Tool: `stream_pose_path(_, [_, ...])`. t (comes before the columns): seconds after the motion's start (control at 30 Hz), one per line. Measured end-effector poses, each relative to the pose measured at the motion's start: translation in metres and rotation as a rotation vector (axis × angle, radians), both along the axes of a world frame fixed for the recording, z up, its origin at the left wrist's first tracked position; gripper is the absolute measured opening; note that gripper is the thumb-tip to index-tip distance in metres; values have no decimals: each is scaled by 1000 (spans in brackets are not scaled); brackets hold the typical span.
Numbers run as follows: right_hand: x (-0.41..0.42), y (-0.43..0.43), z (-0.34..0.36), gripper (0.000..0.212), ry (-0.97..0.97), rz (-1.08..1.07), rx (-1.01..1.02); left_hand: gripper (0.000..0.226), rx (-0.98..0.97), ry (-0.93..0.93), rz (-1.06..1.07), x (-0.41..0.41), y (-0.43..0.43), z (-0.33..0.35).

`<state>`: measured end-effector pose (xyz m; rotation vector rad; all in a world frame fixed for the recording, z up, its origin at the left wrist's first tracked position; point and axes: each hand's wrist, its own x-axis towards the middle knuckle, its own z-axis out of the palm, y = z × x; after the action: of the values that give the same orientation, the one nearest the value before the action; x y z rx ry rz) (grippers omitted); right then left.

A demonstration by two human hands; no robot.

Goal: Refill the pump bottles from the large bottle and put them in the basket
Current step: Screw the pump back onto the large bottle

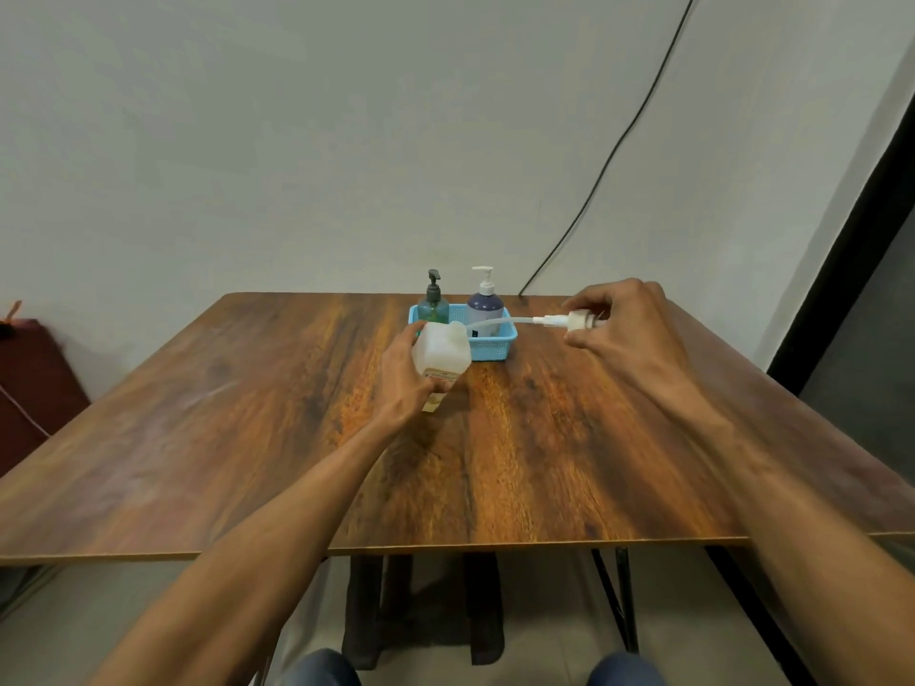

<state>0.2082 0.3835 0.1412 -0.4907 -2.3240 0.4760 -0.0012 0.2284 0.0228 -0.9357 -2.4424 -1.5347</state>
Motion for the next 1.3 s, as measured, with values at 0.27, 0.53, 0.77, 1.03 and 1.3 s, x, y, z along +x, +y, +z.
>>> stream_pose_path(0.27, [-26, -10, 11, 33, -81, 45, 161, 98, -67, 53, -25, -5, -7, -1])
stream_pose_path(0.53, [-63, -26, 10, 38, -155, 158, 135, 94, -100, 136, -63, -3, -6, -1])
stream_pose_path(0.77, [-93, -29, -3, 37, -192, 167, 90, 94, -57, 106, -73, 7, -9, 2])
stream_pose_path(1.03, [-103, -27, -10, 36, -265, 225, 148, 95, -25, 67, -104, 13, -11, 10])
stream_pose_path(1.3, [-111, -16, -18, 82, -311, 247, 134, 95, 12, -7, -130, 13, -10, 0])
